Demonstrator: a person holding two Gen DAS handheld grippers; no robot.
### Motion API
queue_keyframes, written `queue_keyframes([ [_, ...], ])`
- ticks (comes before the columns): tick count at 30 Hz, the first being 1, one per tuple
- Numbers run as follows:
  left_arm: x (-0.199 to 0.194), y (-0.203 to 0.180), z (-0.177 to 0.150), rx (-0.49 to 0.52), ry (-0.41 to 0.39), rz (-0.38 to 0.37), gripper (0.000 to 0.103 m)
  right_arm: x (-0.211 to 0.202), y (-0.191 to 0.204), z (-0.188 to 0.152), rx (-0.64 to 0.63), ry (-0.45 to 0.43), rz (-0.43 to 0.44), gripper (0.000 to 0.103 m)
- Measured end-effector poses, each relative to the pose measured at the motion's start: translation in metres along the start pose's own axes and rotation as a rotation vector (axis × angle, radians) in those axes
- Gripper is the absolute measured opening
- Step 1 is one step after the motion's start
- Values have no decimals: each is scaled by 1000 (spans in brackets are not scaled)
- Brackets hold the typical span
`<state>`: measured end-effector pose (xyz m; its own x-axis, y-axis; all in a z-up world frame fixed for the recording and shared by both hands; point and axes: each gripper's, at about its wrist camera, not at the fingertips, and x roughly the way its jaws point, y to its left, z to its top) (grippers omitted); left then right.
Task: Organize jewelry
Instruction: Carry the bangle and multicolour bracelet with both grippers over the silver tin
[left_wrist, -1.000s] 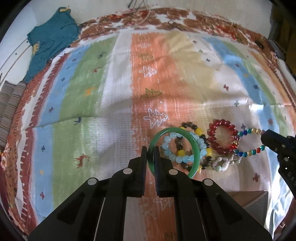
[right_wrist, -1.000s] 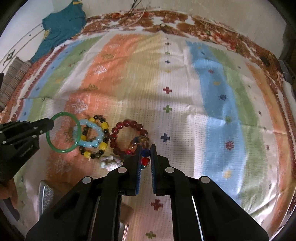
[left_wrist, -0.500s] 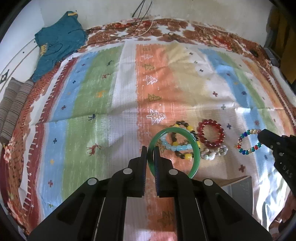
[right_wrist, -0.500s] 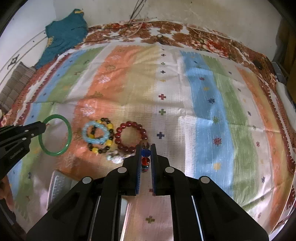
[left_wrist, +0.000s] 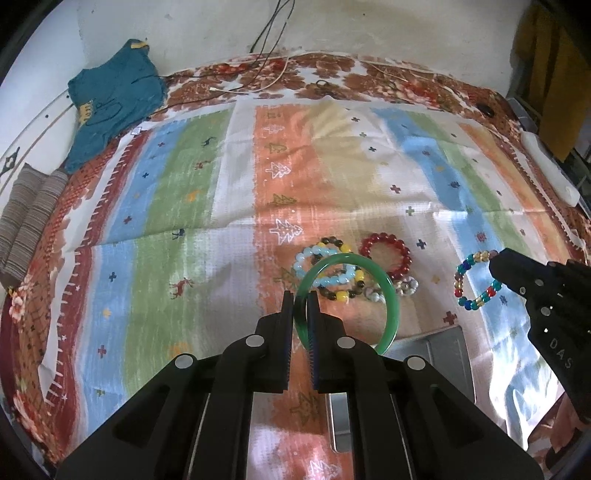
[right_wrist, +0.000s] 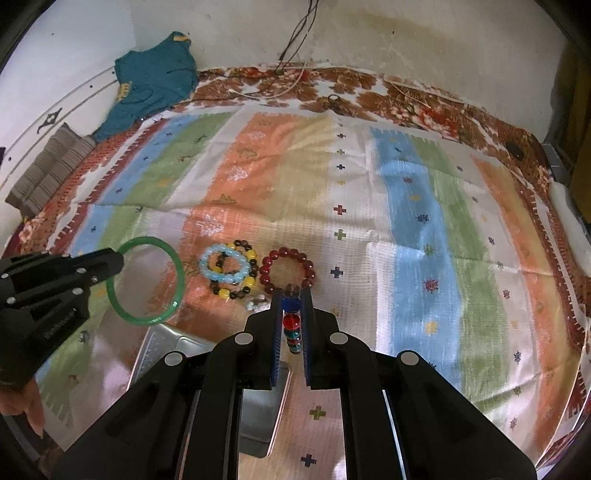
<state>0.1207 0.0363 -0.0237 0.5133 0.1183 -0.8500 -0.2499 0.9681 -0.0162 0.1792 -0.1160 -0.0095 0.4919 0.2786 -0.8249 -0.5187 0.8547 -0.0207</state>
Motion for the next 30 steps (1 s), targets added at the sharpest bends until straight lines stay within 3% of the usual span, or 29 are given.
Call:
queue_keyframes([
  [14,-21,-4,-16,-6,-15,-35,7,-26,19,-19,-25,-25,38,10],
  [30,-29,-8,-35,2,-14,-18,7,-36,26,-42,-30,-10,43,10],
])
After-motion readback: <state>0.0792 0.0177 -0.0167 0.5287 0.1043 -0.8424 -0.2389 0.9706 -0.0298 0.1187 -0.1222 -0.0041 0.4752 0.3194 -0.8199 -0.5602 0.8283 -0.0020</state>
